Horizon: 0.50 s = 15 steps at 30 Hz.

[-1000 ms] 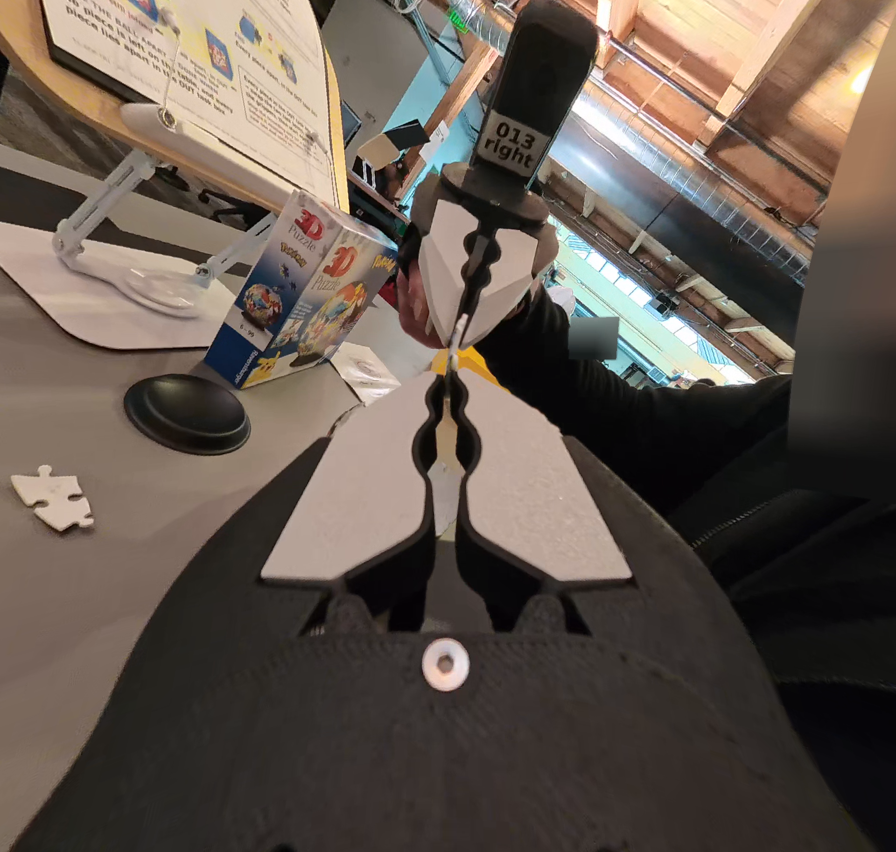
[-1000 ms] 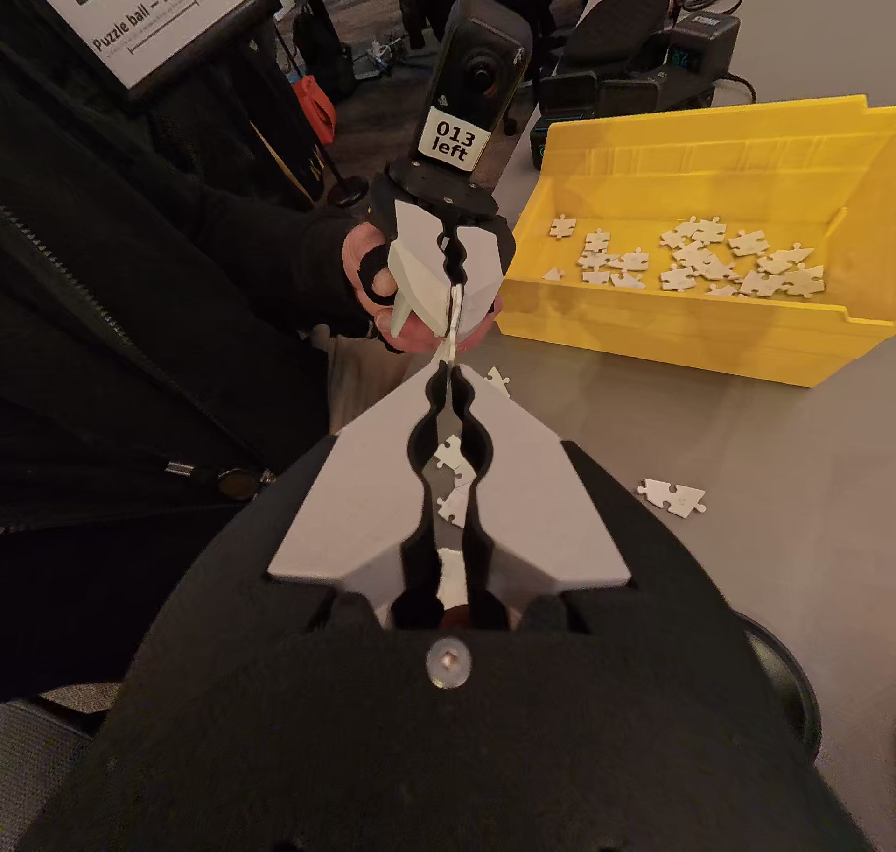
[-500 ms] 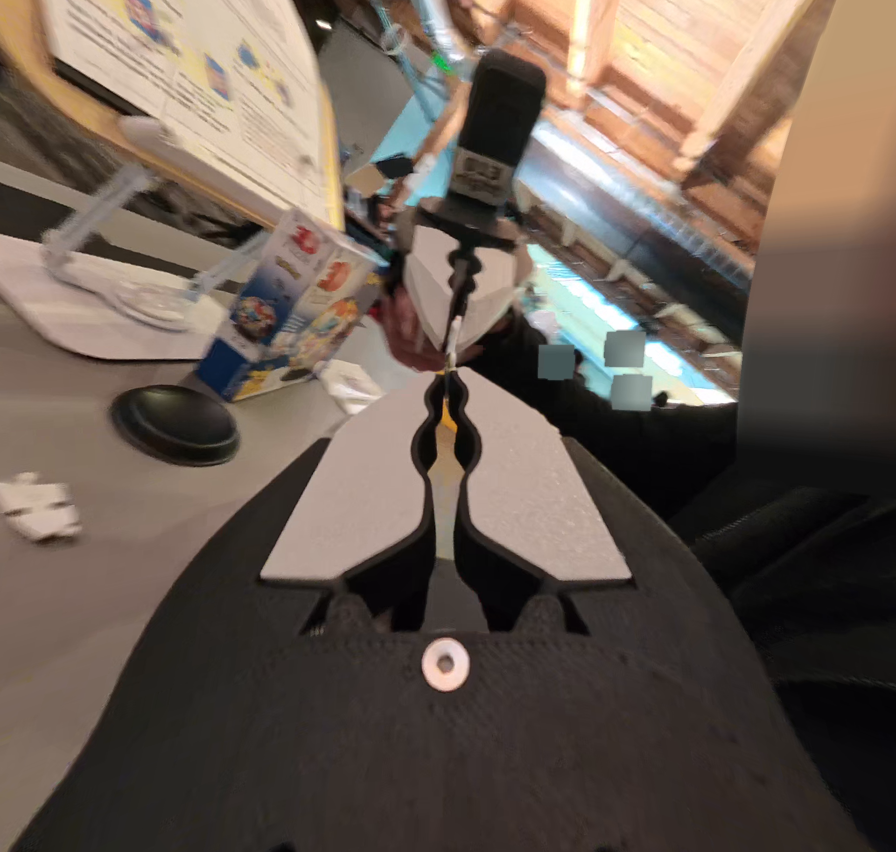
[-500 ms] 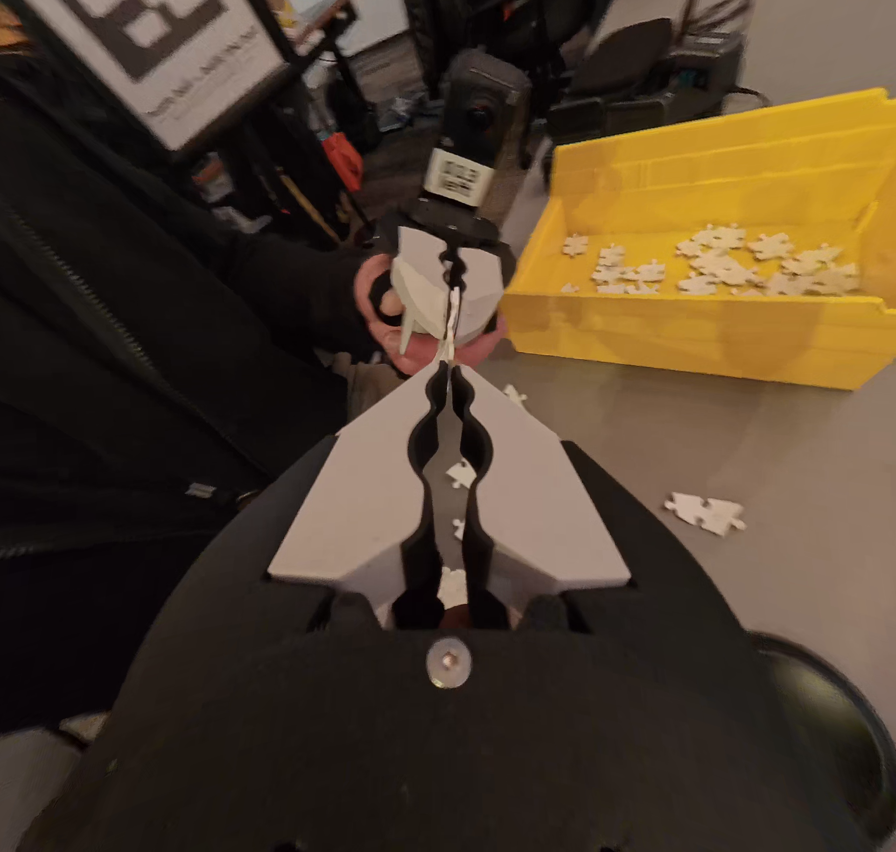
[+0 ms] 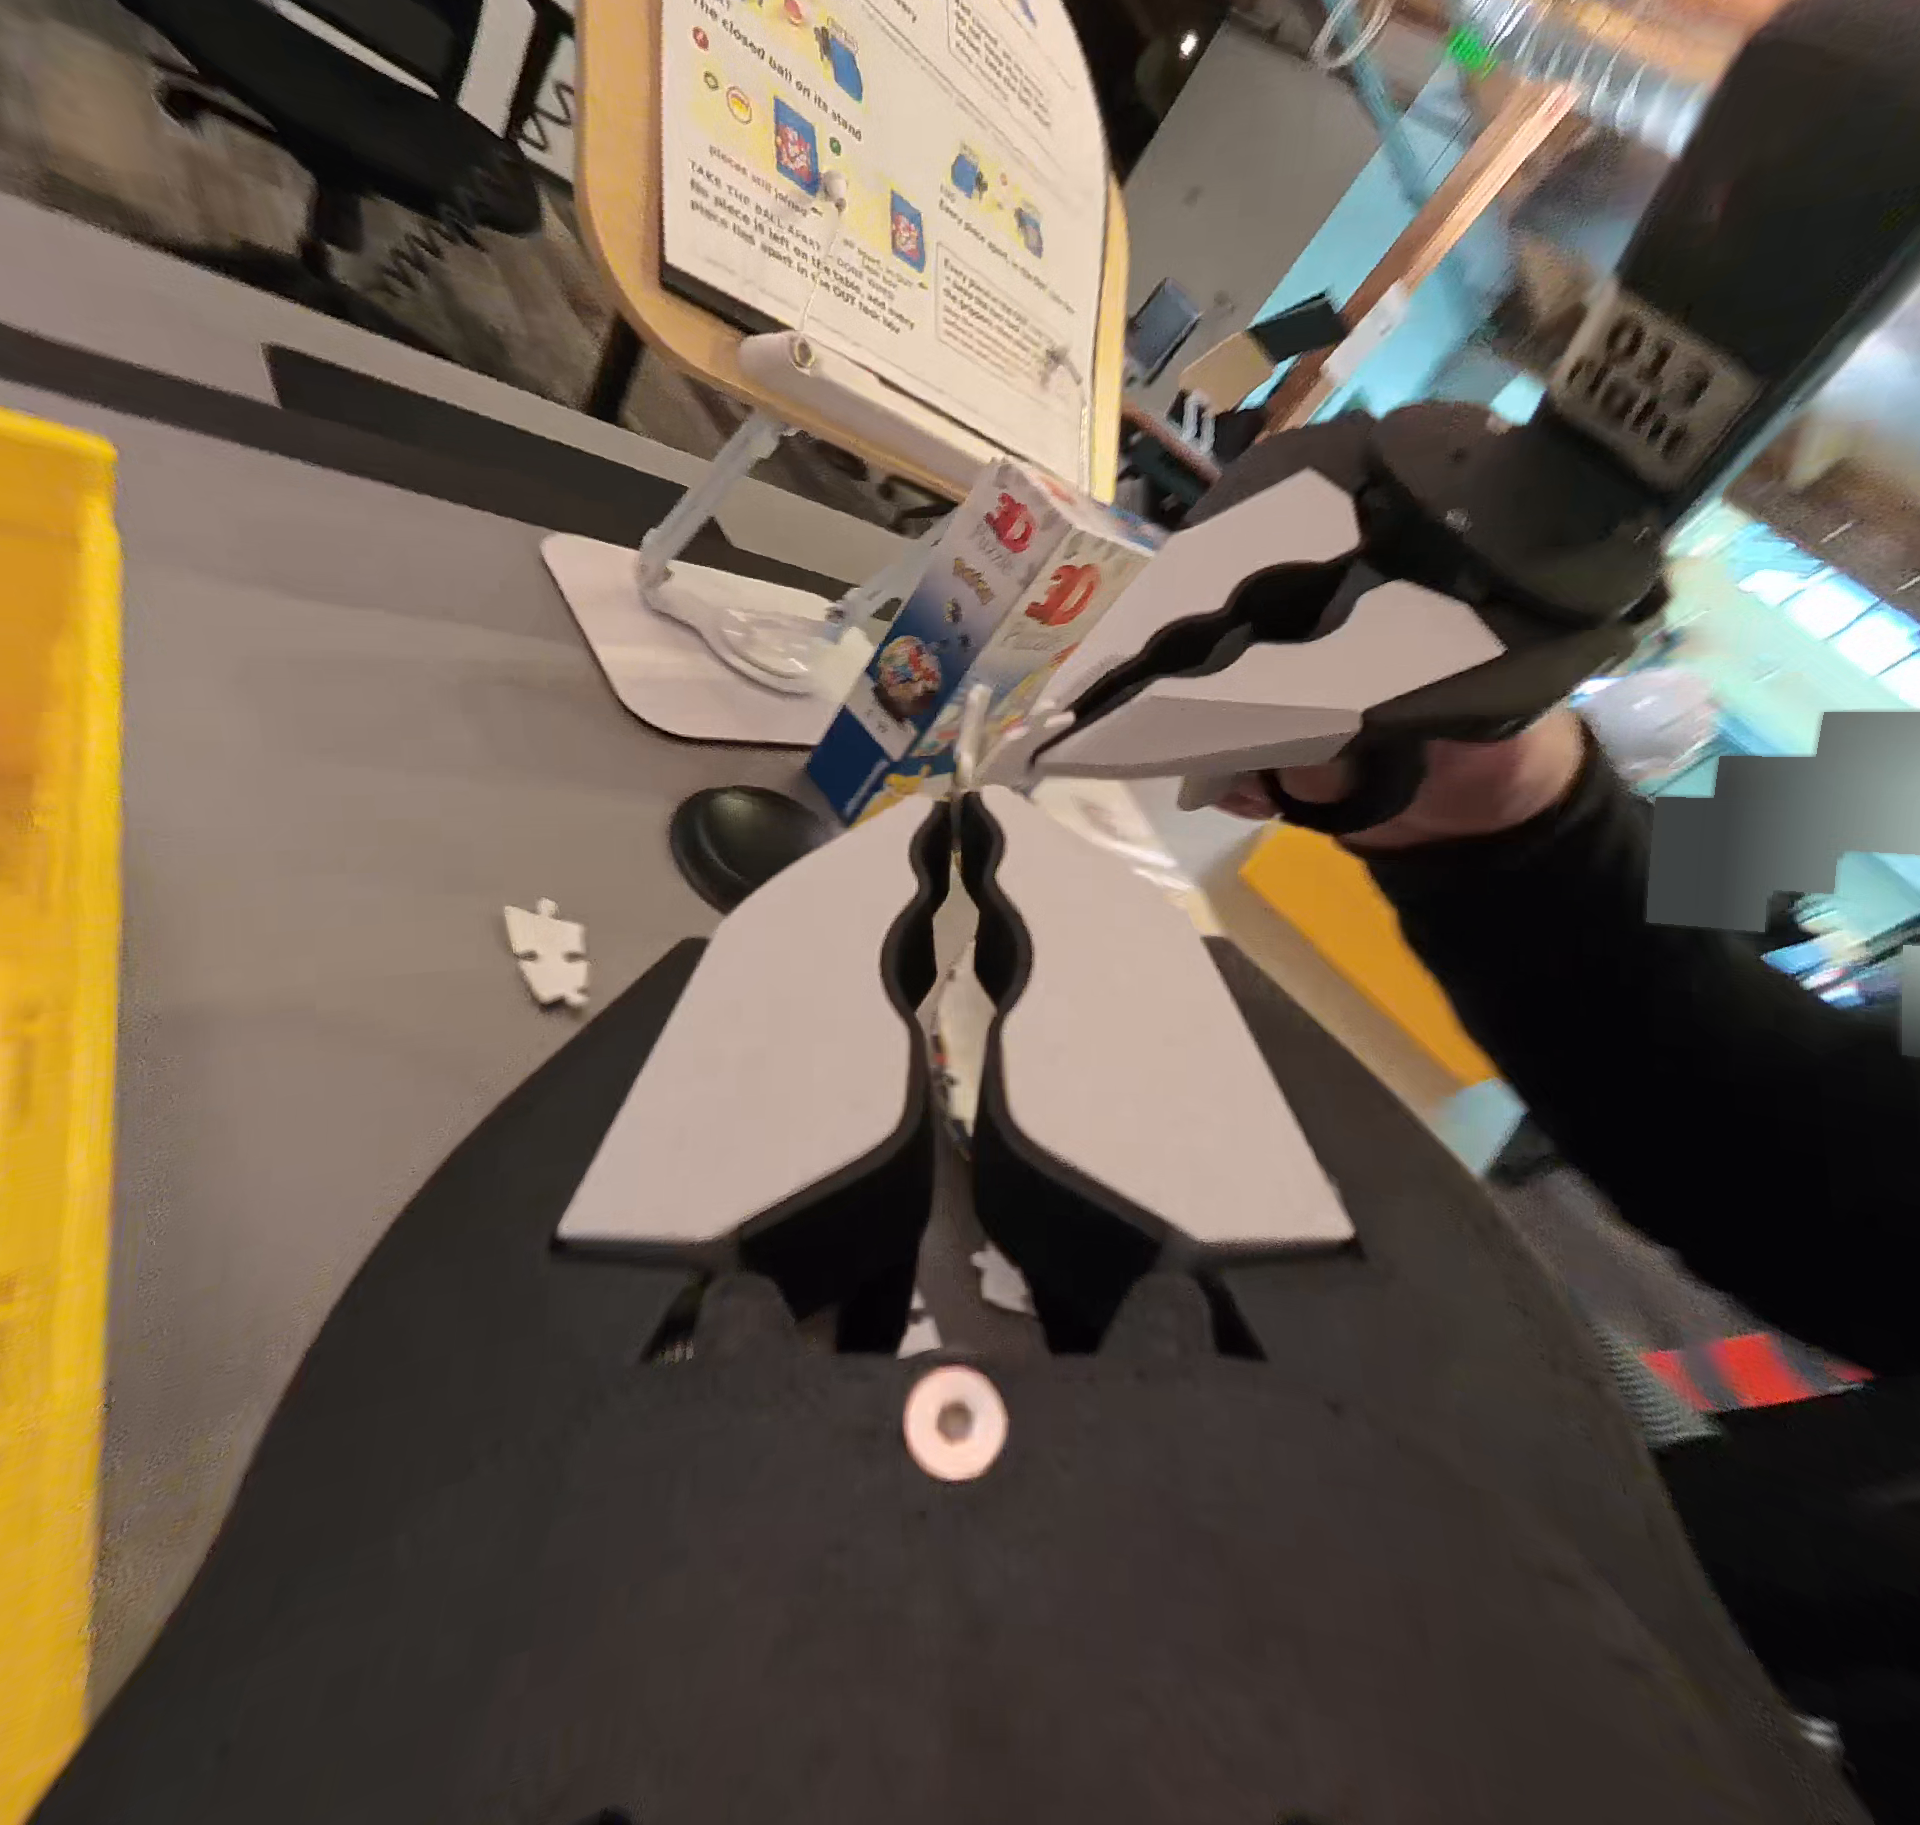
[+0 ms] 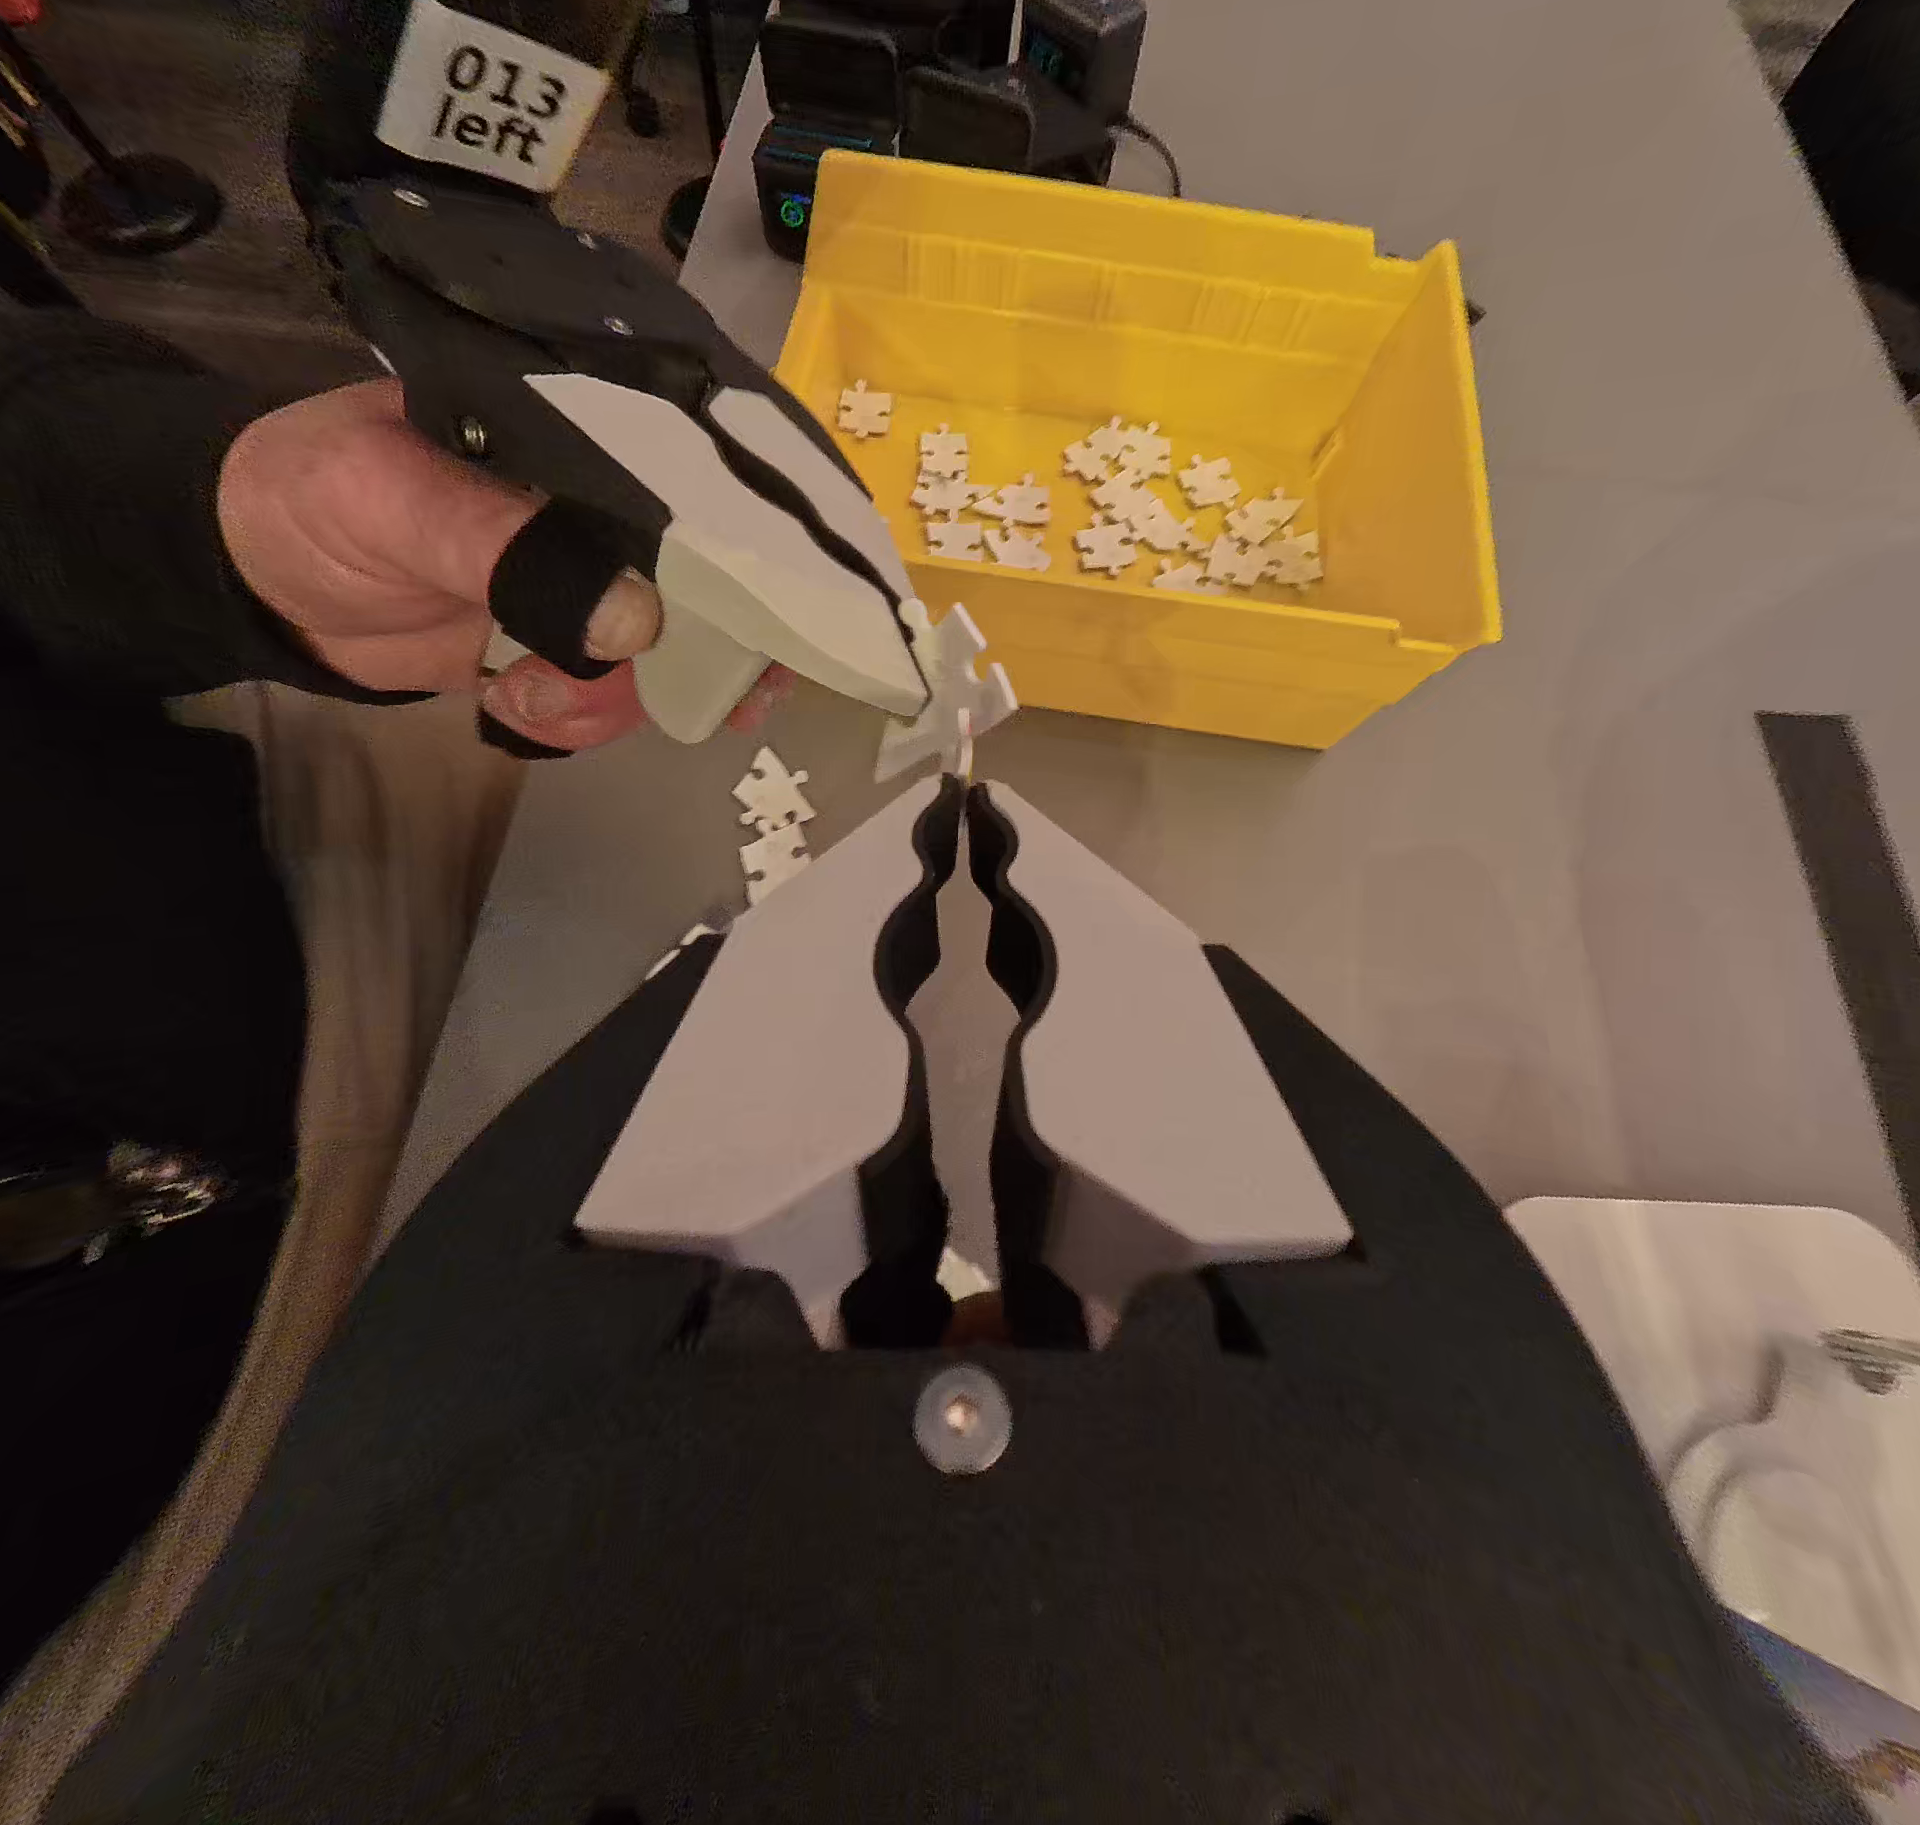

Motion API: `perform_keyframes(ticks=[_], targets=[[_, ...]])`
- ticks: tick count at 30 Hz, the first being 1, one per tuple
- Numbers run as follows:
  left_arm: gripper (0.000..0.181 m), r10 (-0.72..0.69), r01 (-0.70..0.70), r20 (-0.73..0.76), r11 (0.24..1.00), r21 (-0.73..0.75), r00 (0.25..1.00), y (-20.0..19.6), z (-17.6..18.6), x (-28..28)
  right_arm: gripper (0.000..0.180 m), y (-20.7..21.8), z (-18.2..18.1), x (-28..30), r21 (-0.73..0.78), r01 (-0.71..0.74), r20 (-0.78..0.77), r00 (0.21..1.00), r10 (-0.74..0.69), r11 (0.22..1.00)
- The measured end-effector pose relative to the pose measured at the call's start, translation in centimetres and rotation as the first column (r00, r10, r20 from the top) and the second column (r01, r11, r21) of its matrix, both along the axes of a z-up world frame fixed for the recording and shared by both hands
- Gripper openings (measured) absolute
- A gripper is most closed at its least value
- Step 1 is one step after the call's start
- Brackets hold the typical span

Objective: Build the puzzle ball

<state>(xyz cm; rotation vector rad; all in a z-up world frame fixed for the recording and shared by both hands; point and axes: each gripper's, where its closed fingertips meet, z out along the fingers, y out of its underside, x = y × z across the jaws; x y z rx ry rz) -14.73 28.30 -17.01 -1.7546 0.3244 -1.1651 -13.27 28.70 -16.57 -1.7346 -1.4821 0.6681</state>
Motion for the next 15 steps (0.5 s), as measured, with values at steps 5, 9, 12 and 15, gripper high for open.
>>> perform_keyframes(ticks=[5,9,12,15], targets=[[0.002,-0.117,0.121,0.245,0.993,-0.002,0.962,-0.9,2.4,0.1,0.0,-0.6,-1.9,-0.3,-0.033,-0.036,0.035,0.999,0.037,0.999],[0.002,-0.145,0.148,0.181,0.989,-0.005,0.973,-0.9,1.4,-0.1,0.0,0.9,-1.4,0.9,-0.207,-0.018,-0.069,0.998,0.004,0.978],[0.001,-0.095,0.098,0.088,0.995,-0.025,0.992,-0.3,0.2,-0.8,0.0,1.9,-2.1,1.9,-0.234,-0.008,-0.034,0.999,0.001,0.972],[0.001,-0.075,0.078,0.065,0.995,-0.06,0.995,-0.5,-1.0,-0.5,0.0,2.4,-2.9,2.9,-0.226,0.004,0.027,1.0,0.003,0.974]])
